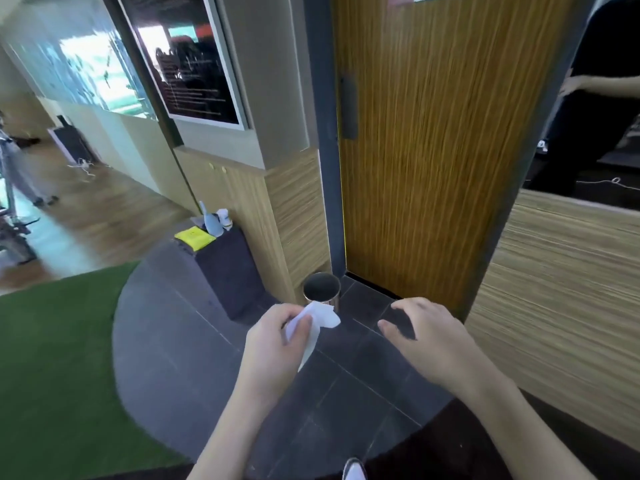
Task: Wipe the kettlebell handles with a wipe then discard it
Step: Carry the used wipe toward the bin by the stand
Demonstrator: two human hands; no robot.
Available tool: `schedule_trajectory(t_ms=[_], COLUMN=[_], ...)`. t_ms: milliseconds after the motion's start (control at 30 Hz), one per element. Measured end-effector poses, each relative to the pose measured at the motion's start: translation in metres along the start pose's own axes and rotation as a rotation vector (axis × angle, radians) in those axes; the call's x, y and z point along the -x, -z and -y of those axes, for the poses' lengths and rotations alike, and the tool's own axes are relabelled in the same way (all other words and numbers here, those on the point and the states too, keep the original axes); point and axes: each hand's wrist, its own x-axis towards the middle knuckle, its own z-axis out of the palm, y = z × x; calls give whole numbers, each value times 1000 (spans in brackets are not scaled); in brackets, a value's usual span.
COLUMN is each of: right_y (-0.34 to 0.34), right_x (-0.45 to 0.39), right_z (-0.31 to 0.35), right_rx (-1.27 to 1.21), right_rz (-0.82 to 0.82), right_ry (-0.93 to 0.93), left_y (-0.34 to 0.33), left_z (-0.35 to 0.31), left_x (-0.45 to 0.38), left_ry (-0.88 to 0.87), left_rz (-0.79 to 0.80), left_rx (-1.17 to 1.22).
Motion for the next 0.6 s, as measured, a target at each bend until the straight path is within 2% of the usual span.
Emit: schedule_trajectory(t_ms=[233, 333, 467, 600], right_y=[-36, -41, -49, -67], right_x=[-148, -204, -272, -340], right_z=[51, 77, 107, 140], right_rx=[12, 35, 48, 54], right_rz=[28, 8, -2, -57], right_ry=[-62, -73, -86, -123], left_y=[27, 44, 59, 68], left_z=[42, 54, 73, 97], left_x=[-176, -240, -321, -403], left_ry=[-50, -91, -53, -118], left_rz=[-9, 15, 43, 96], left_rx=[-27, -47, 1, -12])
